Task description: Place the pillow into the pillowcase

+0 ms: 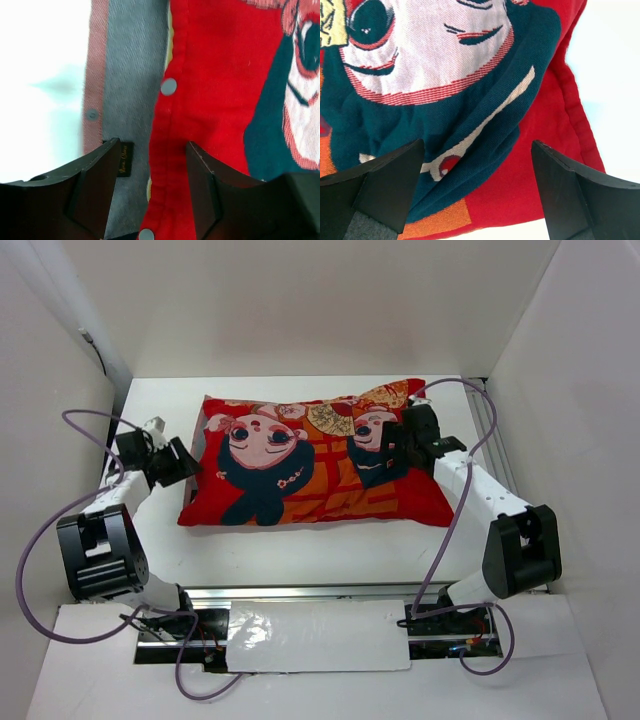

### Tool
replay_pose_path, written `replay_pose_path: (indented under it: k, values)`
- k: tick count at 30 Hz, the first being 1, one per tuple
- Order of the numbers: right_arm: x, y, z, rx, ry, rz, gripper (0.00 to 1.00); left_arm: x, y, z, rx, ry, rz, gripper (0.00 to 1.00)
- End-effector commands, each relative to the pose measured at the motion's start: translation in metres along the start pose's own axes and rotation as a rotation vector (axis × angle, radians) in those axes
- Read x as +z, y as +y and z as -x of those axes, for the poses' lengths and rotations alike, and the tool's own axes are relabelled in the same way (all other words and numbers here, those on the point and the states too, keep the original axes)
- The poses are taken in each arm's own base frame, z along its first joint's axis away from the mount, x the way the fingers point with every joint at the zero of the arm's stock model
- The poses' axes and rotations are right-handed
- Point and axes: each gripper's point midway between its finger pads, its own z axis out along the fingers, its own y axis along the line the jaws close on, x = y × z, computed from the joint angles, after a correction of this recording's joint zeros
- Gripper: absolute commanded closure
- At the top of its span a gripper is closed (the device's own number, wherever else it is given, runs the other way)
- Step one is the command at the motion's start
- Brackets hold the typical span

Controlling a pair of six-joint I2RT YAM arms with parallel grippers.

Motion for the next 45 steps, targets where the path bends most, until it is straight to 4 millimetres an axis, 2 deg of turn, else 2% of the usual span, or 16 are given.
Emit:
replay_pose_path:
  k: [1, 4, 8, 10, 11, 12, 14, 16, 20, 25, 28, 33, 37, 41, 42, 45]
  values:
    - [-0.011, 0.008, 0.021, -0.017, -0.053, 0.015, 0.06, 0.004, -0.027, 0.011, 0.047, -0.091, -0.214, 0.34]
    - [-0.015, 0.014, 0.029, -0.026, -0.082, 0.032, 0.06, 0.009, -0.040, 0.003, 0.055, -0.060, -0.354, 0.26]
    - [-0.021, 0.014, 0.033, -0.020, -0.111, 0.041, 0.06, 0.017, -0.039, 0.000, -0.005, -0.023, -0.486, 0.27]
    - [-0.022, 0.010, 0.033, -0.018, -0.119, 0.023, 0.06, 0.013, -0.037, -0.007, -0.083, 0.013, -0.584, 0.47]
    - [-0.022, 0.007, 0.031, -0.019, -0.113, 0.010, 0.06, 0.009, -0.038, 0.002, -0.058, -0.029, -0.619, 0.52]
    - [-0.022, 0.007, 0.031, -0.019, -0.113, 0.010, 0.06, 0.006, -0.034, 0.004, -0.071, -0.037, -0.636, 0.67]
    - [-0.022, 0.005, 0.032, -0.019, -0.117, -0.002, 0.06, 0.003, -0.032, 0.006, -0.068, -0.054, -0.633, 0.79]
    - [-0.024, 0.010, 0.034, -0.023, -0.125, 0.008, 0.06, 0.002, -0.028, 0.004, -0.087, -0.037, -0.581, 0.91]
    - [-0.022, 0.013, 0.031, -0.031, -0.115, 0.012, 0.06, -0.006, -0.019, 0.015, -0.049, -0.064, -0.446, 0.91]
    - [-0.023, 0.020, 0.029, -0.043, -0.114, 0.026, 0.06, -0.012, -0.002, 0.033, -0.091, -0.074, -0.264, 1.00]
    - [-0.018, 0.011, 0.018, -0.063, -0.076, -0.038, 0.06, -0.030, -0.009, 0.054, -0.070, -0.124, -0.212, 1.00]
    - [-0.014, 0.004, -0.001, -0.051, -0.039, -0.076, 0.06, -0.086, -0.011, 0.098, -0.022, -0.326, 0.044, 1.00]
    - [-0.011, 0.002, -0.006, -0.041, -0.034, -0.088, 0.05, -0.102, 0.024, 0.101, -0.162, -0.377, 0.275, 1.00]
    - [-0.010, 0.003, -0.004, -0.041, -0.035, -0.087, 0.05, -0.088, 0.051, 0.097, -0.216, -0.327, 0.391, 1.00]
    - [-0.010, 0.003, -0.004, -0.041, -0.035, -0.087, 0.05, -0.074, 0.063, 0.088, -0.230, -0.283, 0.419, 1.00]
    - [-0.007, 0.001, -0.005, -0.043, -0.031, -0.099, 0.05, -0.059, 0.068, 0.091, -0.204, -0.241, 0.415, 1.00]
